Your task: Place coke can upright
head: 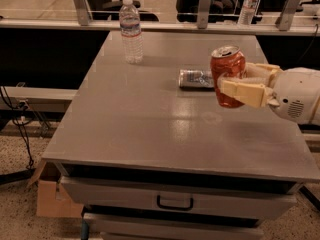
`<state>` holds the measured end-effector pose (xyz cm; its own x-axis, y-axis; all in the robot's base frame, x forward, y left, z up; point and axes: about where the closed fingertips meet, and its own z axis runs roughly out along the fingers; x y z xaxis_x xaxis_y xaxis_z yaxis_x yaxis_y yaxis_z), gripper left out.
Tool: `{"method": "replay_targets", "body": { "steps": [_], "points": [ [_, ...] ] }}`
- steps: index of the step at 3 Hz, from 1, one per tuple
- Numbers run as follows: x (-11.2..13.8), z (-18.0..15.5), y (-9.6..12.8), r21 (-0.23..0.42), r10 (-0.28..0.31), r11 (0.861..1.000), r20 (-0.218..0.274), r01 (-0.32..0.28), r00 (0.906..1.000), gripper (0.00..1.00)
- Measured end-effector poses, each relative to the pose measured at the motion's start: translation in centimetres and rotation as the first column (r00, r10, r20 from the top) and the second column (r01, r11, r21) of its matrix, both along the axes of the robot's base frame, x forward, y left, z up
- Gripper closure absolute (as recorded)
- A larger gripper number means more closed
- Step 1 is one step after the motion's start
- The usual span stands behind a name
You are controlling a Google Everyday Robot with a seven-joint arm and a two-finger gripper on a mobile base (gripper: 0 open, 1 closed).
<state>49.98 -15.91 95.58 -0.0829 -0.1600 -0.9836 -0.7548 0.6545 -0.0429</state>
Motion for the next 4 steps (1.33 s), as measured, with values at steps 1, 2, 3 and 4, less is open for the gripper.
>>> {"method": "replay_targets", "body": {
  "steps": [1, 2, 3, 4],
  "points": [
    [-0.2, -1.1, 0.7, 0.071, -0.029, 0.997, -0.004, 0.029, 0.9996, 1.00],
    [-0.4, -2.0, 1.2, 0.085, -0.047, 0.995, 0.021, 0.045, 0.9986, 1.00],
    [-0.6, -2.9, 1.5, 0.077, -0.067, 0.995, 0.056, 0.062, 0.9962, 1.00],
    [-0.8, -3.9, 1.6, 0.070, -0.090, 0.994, 0.068, 0.085, 0.9937, 1.00]
  ]
}}
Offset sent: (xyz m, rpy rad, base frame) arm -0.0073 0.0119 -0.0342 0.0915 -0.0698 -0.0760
